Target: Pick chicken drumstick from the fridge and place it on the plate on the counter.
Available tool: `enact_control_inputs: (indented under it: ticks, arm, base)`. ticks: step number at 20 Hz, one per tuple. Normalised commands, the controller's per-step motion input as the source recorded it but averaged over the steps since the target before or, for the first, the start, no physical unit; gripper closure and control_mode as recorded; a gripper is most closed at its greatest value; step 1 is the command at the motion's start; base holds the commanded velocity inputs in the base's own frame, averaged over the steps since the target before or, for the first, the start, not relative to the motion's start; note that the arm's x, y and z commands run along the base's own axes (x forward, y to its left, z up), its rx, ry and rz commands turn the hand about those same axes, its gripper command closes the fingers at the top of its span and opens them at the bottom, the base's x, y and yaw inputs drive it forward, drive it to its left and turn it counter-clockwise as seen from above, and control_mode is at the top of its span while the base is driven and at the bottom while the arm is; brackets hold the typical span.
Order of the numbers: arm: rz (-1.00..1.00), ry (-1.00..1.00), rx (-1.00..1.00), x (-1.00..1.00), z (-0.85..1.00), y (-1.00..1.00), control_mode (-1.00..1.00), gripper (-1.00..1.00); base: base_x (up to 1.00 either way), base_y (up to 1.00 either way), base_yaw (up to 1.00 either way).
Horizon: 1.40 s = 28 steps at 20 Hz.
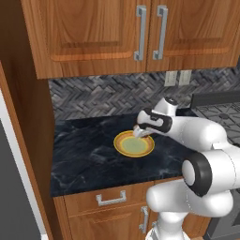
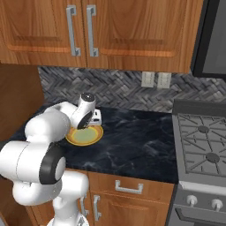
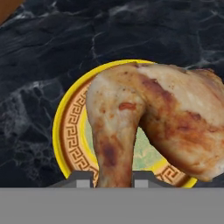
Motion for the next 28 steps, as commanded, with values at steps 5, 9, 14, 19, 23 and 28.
enact_control_inputs:
  ticks: [5, 9, 14, 19, 23, 28]
  arm:
    - [0.01, 0.08, -0.04, 0.00, -0.15, 0.00, -1.00, 1.00]
    - [0.02, 0.10, -0.05, 0.00, -0.16, 0.05, -1.00, 1.00]
    - [0.04, 0.08, -0.05, 0.14, -0.22, 0.05, -1.00, 1.00]
    - [0.06, 0.04, -0.06, 0.18, -0.23, 0.12, -1.00, 1.00]
    - [0.06, 0.02, -0.06, 0.18, -0.18, 0.11, -1.00, 1.00]
    - [0.06, 0.02, -0.06, 0.22, -0.19, 0.10, -1.00, 1.00]
  base:
    - [0.00, 0.00, 0.00]
    - [0.00, 0.00, 0.00]
    - [0.00, 0.00, 0.00]
    - [0.00, 0.00, 0.00]
    - [0.00, 0.00, 0.00]
    - [0.00, 0.00, 0.00]
